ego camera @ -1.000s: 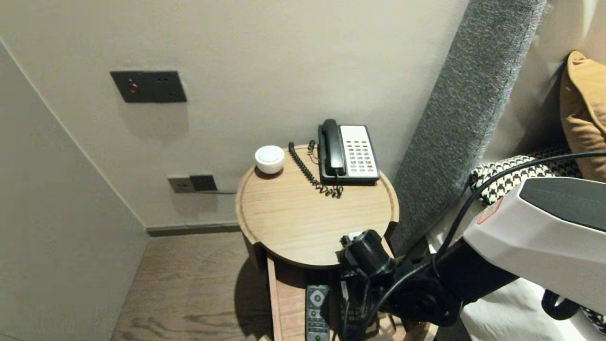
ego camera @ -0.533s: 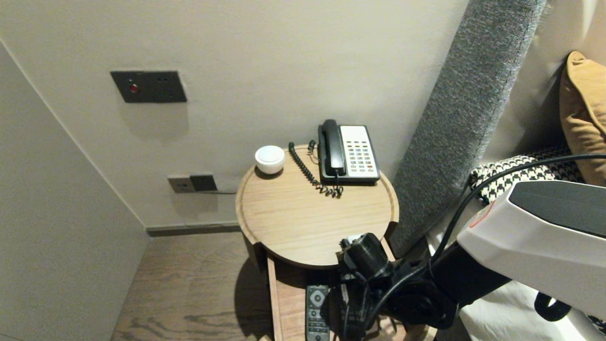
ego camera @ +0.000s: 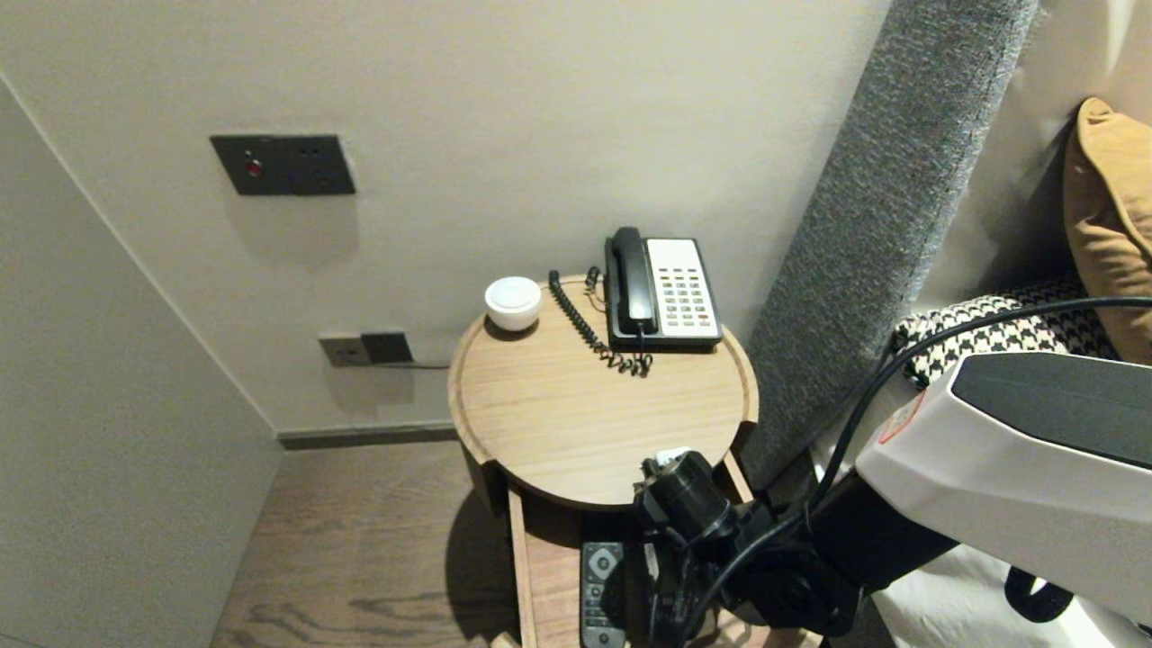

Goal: Take the remote control out of the drawer one by one and place them on the table

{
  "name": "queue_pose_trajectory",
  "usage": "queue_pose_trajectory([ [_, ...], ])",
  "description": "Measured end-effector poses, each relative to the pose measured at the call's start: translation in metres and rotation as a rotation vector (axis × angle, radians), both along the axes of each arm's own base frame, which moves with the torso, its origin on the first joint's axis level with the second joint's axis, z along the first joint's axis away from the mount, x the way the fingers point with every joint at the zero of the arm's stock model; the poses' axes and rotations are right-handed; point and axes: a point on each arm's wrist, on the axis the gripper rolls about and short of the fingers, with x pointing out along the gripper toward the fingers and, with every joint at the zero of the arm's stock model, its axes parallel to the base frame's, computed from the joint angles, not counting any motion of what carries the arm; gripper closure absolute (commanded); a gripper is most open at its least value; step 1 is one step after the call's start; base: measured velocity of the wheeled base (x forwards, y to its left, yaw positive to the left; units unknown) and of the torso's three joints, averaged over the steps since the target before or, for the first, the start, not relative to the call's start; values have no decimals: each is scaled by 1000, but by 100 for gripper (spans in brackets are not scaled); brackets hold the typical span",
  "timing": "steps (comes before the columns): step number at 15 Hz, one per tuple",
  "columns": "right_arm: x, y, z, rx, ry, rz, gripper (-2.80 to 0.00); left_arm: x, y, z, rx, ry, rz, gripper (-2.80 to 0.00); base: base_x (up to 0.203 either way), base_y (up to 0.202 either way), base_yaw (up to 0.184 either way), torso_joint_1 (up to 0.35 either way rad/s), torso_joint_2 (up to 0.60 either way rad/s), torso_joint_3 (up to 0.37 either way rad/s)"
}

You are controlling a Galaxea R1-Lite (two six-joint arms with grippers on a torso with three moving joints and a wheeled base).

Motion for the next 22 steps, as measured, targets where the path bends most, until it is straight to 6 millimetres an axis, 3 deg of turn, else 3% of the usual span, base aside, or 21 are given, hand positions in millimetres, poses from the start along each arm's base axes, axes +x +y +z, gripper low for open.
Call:
queue_pose_trajectory([
  [5,-1,0,-1,-7,2,3,-280,0,0,0,0,0,0,0,0,0,0,0,0,0],
  [6,-2,0,-2,-10,4,5,0,0,0,0,0,0,0,0,0,0,0,0,0,0],
  [15,-6,-4,-2,-21,16,10,0,0,0,0,1,0,0,0,0,0,0,0,0,0],
  [22,-7,-6,20,26,-23,14,0,0,0,0,0,0,0,0,0,0,0,0,0,0],
])
